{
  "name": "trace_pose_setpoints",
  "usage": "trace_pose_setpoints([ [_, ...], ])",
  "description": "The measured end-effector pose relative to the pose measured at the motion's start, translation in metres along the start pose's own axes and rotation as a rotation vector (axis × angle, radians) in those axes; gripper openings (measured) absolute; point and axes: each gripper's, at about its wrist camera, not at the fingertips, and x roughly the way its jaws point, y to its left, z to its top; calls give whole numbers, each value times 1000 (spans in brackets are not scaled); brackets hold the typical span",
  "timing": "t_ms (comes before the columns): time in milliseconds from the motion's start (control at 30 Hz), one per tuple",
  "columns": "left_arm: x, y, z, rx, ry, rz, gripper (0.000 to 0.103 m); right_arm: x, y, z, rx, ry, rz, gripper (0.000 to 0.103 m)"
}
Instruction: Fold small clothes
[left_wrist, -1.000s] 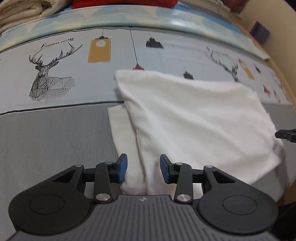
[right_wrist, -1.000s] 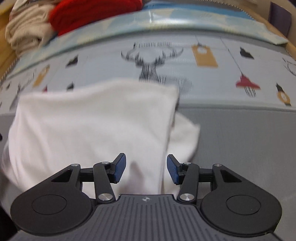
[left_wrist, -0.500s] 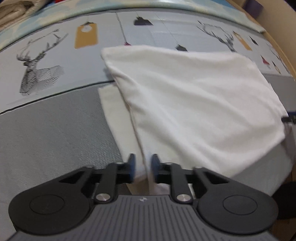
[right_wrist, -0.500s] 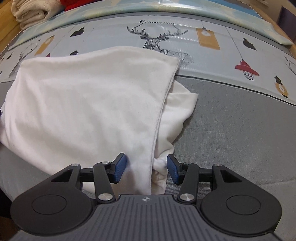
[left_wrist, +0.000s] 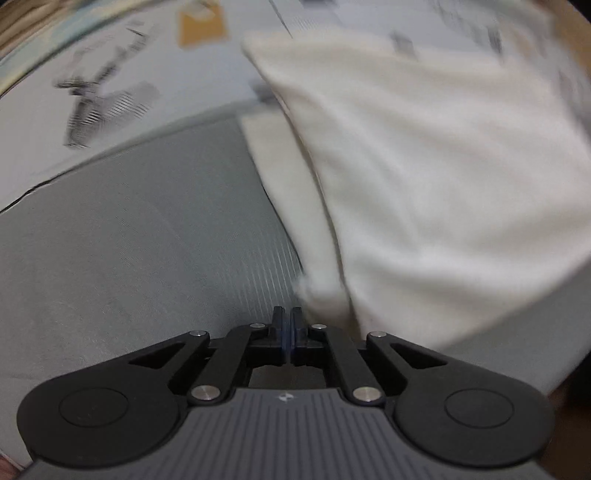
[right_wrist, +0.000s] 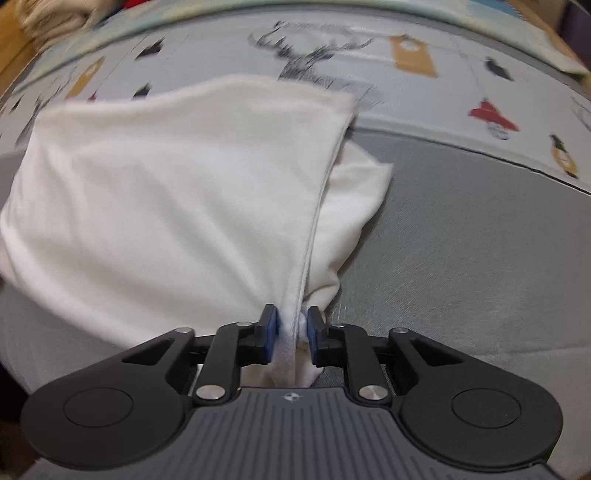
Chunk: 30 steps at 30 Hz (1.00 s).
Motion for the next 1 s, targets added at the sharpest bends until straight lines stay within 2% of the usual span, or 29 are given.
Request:
trace_pose_setpoints([
  [67, -17, 17, 3, -80, -66, -38, 2, -17, 11, 4, -10, -78, -64, 28],
  [133, -29, 27, 4, -119, -105, -43, 2, -38, 34, 7, -67, -196, -161, 38],
  [200, -37, 32, 5, -142, -132, -49, 3, -53, 61, 8, -107, -302, -194, 38],
  [300, -47, 35, 7, -157, -164, -46, 4, -64, 118, 3, -198, -428, -127, 38],
  [433, -59, 43, 6, -179, -188, -49, 6, -53, 219, -18, -421, -526, -7, 35],
  [567, -66, 58, 6, -227, -208, -64, 6, -25, 307, -42, -618, -535, 78, 34],
  [700, -71, 70, 5, -242, -216, -61, 6, 12, 372, -67, -786, -481, 118, 35],
  [833, -68, 79, 2, -245, -199, -58, 6, 43, 407, -86, -902, -427, 88, 42],
  [933, -62, 82, 2, -240, -185, -69, 14, 57, 416, -91, -936, -444, 18, 48],
  [1000, -56, 83, 5, -247, -172, -101, 23, 60, 421, -88, -944, -464, -1, 47],
])
